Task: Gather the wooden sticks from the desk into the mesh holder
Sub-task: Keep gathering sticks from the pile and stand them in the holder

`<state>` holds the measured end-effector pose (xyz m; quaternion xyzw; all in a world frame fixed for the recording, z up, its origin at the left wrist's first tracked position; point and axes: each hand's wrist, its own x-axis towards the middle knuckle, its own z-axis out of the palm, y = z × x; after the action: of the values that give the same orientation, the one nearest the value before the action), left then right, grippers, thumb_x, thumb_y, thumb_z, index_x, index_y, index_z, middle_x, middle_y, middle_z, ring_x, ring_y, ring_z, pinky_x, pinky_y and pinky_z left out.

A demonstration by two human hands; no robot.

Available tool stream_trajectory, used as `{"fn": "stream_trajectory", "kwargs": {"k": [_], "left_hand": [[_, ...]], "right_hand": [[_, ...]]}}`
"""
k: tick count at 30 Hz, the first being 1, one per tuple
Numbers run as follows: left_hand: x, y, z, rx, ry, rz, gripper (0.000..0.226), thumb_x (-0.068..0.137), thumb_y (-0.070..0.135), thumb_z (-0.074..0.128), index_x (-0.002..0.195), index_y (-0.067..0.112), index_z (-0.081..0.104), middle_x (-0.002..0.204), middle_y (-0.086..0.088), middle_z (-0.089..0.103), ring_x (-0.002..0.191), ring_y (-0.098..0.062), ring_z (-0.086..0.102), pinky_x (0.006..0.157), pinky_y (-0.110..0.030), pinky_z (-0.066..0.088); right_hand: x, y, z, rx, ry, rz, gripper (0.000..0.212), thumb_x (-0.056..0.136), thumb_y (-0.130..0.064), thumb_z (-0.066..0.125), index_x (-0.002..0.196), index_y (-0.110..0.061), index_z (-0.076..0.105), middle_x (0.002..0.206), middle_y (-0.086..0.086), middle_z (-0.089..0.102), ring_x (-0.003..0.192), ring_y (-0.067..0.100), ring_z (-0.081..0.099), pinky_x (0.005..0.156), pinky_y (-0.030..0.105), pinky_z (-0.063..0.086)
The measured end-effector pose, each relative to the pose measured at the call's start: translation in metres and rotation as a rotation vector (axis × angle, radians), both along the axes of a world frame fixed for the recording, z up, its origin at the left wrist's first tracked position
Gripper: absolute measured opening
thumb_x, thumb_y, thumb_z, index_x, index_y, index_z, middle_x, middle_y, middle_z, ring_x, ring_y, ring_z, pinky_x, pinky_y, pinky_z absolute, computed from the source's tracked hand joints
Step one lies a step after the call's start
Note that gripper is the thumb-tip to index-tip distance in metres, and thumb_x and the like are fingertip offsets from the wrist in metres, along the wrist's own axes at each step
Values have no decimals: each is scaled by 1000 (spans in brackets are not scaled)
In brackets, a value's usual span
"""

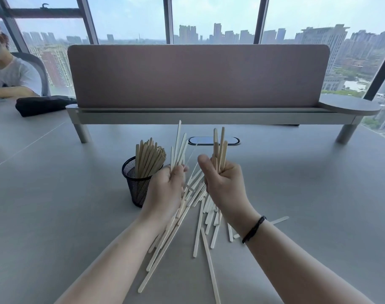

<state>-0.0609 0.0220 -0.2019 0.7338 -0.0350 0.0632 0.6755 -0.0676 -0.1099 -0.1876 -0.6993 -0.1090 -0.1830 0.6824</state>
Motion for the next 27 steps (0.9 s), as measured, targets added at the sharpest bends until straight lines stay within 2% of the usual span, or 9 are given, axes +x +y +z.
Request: {"fn": "stream_trajectory", "kwargs": {"k": [5, 7, 9, 11, 13, 15, 19, 24, 27], "left_hand": [[-1, -2, -1, -49, -47, -66, 25, 106, 30, 44, 110, 17, 65, 48, 14, 42, 42, -6, 35, 42, -23, 31], [-2, -4, -2, -134, -7, -114, 23, 107, 21, 44, 100, 13, 64, 55, 8, 44, 46, -7, 35, 40, -20, 32], [-2, -5, -5, -169, 14, -158, 27, 107, 13, 43, 86, 10, 61, 68, -8, 47, 53, -11, 38, 42, -19, 34], [-4, -6, -4, -218, 28, -181, 27, 106, 8, 43, 85, 10, 60, 71, -9, 48, 57, -13, 39, 43, -19, 34], [-7, -9, -2, -299, 30, -195, 22, 104, 10, 46, 91, 13, 63, 65, 0, 43, 53, -10, 36, 41, -18, 31], [-10, -14, 0, -380, 8, -195, 21, 101, 20, 54, 80, 19, 55, 59, 6, 32, 49, -10, 26, 40, -18, 27], [-9, -21, -3, -345, -98, -94, 47, 88, 37, 66, 58, 23, 33, 46, 9, 27, 38, -9, 24, 41, -20, 23], [-11, -22, -9, -261, -175, -58, 67, 82, 47, 71, 56, 7, 23, 50, -12, 18, 47, -30, 18, 43, -42, 19], [-13, -21, -11, -201, -209, -31, 72, 89, 43, 69, 56, -5, 25, 50, -27, 23, 48, -38, 22, 45, -43, 24]], "right_hand": [[2, 1, -11, 32, 128, -37, 75, 78, -57, 68, 60, 0, 23, 55, 26, 18, 52, 44, 16, 44, 47, 18], [3, 0, -14, 44, 163, -30, 71, 77, -55, 70, 58, -3, 26, 55, 22, 19, 51, 42, 18, 45, 46, 20], [5, -1, -17, 48, 184, -16, 63, 83, -48, 71, 52, -9, 32, 50, 14, 24, 45, 28, 22, 46, 39, 22], [6, -3, -18, 60, 193, 6, 58, 89, -42, 69, 53, -3, 44, 49, 8, 27, 45, 20, 24, 48, 34, 20], [6, -3, -14, 76, 192, 6, 60, 90, -45, 67, 56, 0, 46, 55, 13, 24, 51, 27, 19, 51, 41, 17], [7, -4, -9, 96, 173, -11, 70, 84, -53, 65, 62, 4, 31, 56, 21, 19, 54, 36, 15, 51, 43, 15], [7, -7, -6, 55, 153, -31, 75, 83, -53, 66, 63, 7, 27, 54, 30, 22, 49, 45, 21, 44, 49, 22], [6, -5, -12, 45, 147, -33, 65, 95, -30, 67, 52, -1, 27, 48, 13, 31, 47, 29, 27, 45, 48, 24], [7, -5, -12, 61, 129, -31, 63, 94, -25, 68, 51, -8, 25, 46, 9, 29, 47, 26, 28, 46, 37, 25]]}}
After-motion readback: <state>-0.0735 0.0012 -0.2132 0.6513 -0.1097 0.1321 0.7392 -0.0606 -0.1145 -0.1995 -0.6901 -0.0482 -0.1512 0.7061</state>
